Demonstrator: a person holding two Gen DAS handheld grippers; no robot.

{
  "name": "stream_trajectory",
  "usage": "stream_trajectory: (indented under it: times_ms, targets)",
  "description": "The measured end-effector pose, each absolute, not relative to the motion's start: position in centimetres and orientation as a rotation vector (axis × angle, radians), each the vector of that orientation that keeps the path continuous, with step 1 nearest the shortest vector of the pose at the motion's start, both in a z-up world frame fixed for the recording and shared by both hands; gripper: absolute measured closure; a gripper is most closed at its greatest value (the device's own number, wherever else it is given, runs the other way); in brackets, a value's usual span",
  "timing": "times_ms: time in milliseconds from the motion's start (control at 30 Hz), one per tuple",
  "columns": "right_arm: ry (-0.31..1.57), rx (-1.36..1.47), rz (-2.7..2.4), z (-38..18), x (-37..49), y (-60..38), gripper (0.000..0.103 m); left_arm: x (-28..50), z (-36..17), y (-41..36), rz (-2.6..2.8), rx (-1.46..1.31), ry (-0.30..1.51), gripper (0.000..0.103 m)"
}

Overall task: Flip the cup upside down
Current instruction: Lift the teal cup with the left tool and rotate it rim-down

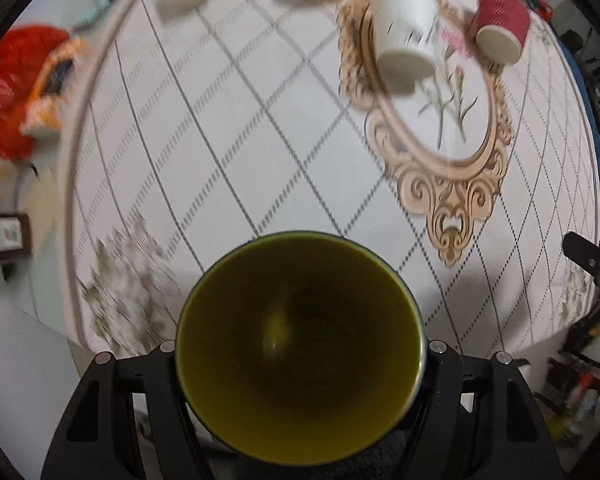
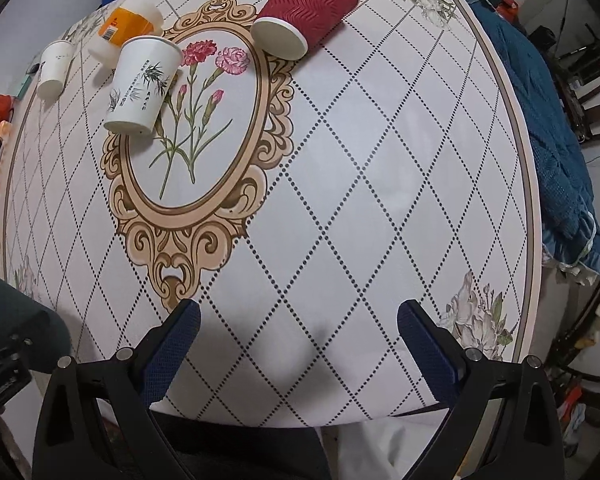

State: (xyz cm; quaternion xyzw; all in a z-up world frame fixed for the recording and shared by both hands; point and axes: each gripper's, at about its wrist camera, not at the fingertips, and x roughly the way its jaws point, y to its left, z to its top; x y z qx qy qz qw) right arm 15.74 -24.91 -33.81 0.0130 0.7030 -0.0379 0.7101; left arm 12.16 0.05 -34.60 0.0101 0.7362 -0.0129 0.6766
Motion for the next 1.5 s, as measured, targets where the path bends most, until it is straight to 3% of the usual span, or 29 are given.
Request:
stream_trajectory:
  times_ms: [300,1000,1200,1300,1467,1500]
  targets:
    - [1.559,0.036,-0.129,-33.7,15.9,-26.5,0.002,14.7,-38.0,-0.6,-0.044,0.010,1.760,0.036]
    - [1.547,0.007,-0.201,-33.3,17.0,-25.7,0.002,20.4,-43.6,-2.6,0.006,0.122,1.730,0.035]
    - [1.548,0.008,-0.194,-33.4,16.9,-24.8,0.002,20.3,-43.4,-2.0,0.011,0.088,1.738,0.034]
    - [1.549,0.007,-0.192,-33.4,16.7,-24.5,0.002,20.2,-43.0,-1.4,0.004,0.062,1.722,0.027]
    - [1.547,0.009,-0.194,-33.3,16.6,-24.3,0.002,21.1,-40.2,-2.4,-0.001,0.041,1.696,0.026]
    - [1.546,0.009,-0.193,-33.2,16.6,-24.3,0.002,20.9,-39.7,-2.5,-0.002,0.035,1.689,0.021]
